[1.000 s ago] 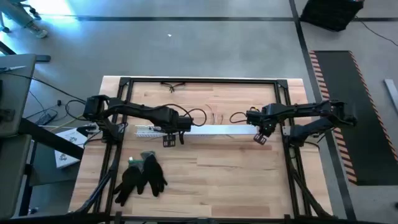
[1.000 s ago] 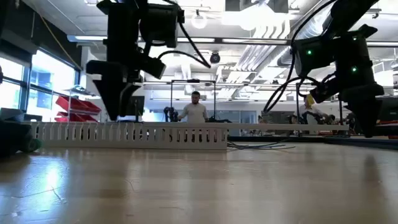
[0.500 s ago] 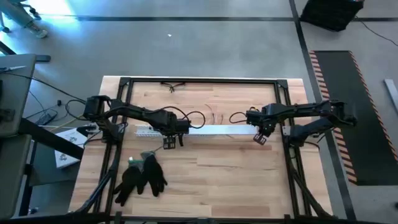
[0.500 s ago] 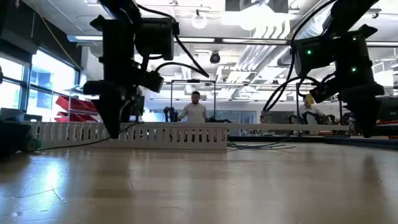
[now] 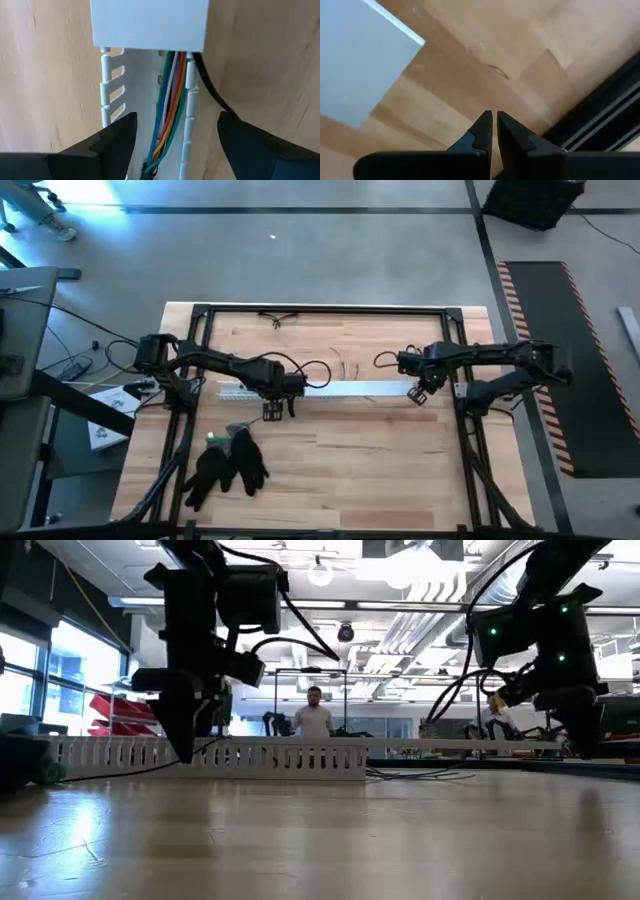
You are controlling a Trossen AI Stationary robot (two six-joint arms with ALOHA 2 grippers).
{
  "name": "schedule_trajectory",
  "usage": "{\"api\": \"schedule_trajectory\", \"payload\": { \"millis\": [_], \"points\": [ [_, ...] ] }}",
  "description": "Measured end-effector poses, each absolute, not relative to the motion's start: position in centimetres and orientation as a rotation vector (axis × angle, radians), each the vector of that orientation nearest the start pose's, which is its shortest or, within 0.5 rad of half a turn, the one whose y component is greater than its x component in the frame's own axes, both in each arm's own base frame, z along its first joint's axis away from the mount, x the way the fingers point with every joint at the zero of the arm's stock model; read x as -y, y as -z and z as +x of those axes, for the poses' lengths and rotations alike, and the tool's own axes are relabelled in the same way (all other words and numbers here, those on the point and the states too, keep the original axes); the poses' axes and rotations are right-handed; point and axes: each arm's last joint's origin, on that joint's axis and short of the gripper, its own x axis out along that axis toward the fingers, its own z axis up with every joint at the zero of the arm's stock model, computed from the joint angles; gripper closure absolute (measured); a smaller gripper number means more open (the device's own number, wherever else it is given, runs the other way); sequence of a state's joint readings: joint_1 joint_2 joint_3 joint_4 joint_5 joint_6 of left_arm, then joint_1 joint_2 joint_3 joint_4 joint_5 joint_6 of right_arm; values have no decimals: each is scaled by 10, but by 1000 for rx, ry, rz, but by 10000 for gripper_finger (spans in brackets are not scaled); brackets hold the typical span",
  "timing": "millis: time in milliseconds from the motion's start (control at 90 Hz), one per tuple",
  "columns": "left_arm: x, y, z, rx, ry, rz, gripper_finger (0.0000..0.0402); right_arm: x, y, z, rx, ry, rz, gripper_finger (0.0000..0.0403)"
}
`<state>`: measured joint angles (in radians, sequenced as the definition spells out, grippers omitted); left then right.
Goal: Ziptie cables
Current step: Close the white cable duct
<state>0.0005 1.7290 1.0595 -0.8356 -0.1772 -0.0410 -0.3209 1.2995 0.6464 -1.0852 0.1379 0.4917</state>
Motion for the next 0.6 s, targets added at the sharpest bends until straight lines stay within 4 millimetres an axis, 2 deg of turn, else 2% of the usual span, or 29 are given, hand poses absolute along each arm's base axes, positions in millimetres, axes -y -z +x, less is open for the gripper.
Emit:
{"api": "schedule_trajectory", "payload": {
  "millis": [167,311,600],
  "points": [
    [-1,-164,303,-1438,-170,106,147,55,-160,168,-1526,617,588,392],
    [0,-163,306,-1406,-161,100,147,54,-160,181,-1403,532,585,392],
    [-2,-160,308,-1409,-208,164,147,51,-165,180,-1456,560,520,392]
  ]
}}
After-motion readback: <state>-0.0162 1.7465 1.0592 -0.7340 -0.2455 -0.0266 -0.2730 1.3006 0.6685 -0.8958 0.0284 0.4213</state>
